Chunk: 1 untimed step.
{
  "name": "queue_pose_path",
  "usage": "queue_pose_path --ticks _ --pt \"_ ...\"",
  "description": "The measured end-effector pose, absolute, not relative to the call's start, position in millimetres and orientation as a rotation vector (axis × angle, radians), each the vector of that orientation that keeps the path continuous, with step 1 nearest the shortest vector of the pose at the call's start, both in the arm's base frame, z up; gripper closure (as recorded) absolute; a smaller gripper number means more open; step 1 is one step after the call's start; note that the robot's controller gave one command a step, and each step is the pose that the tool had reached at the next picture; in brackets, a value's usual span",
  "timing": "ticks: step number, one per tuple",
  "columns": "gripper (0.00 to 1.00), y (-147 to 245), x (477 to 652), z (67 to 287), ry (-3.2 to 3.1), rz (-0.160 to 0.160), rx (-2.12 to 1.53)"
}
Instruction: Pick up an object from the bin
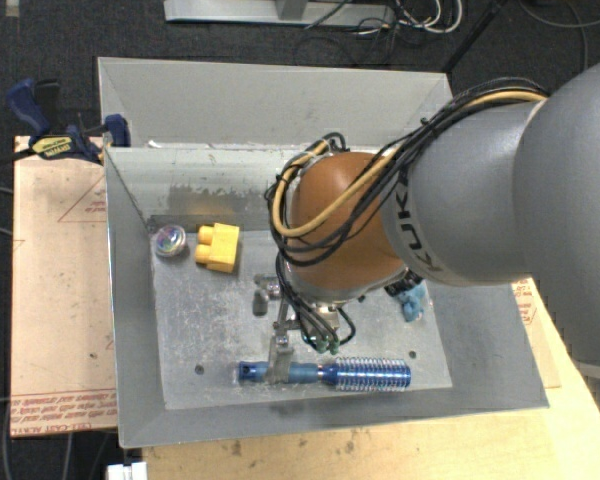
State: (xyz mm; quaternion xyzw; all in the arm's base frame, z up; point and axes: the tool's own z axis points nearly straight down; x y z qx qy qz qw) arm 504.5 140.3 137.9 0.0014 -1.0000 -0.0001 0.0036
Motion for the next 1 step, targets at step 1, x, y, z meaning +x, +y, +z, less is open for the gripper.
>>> queue_pose_path --ticks 1 --pt "0.0 125.4 485.0 67.0 -3.144 -0.003 -0.075"
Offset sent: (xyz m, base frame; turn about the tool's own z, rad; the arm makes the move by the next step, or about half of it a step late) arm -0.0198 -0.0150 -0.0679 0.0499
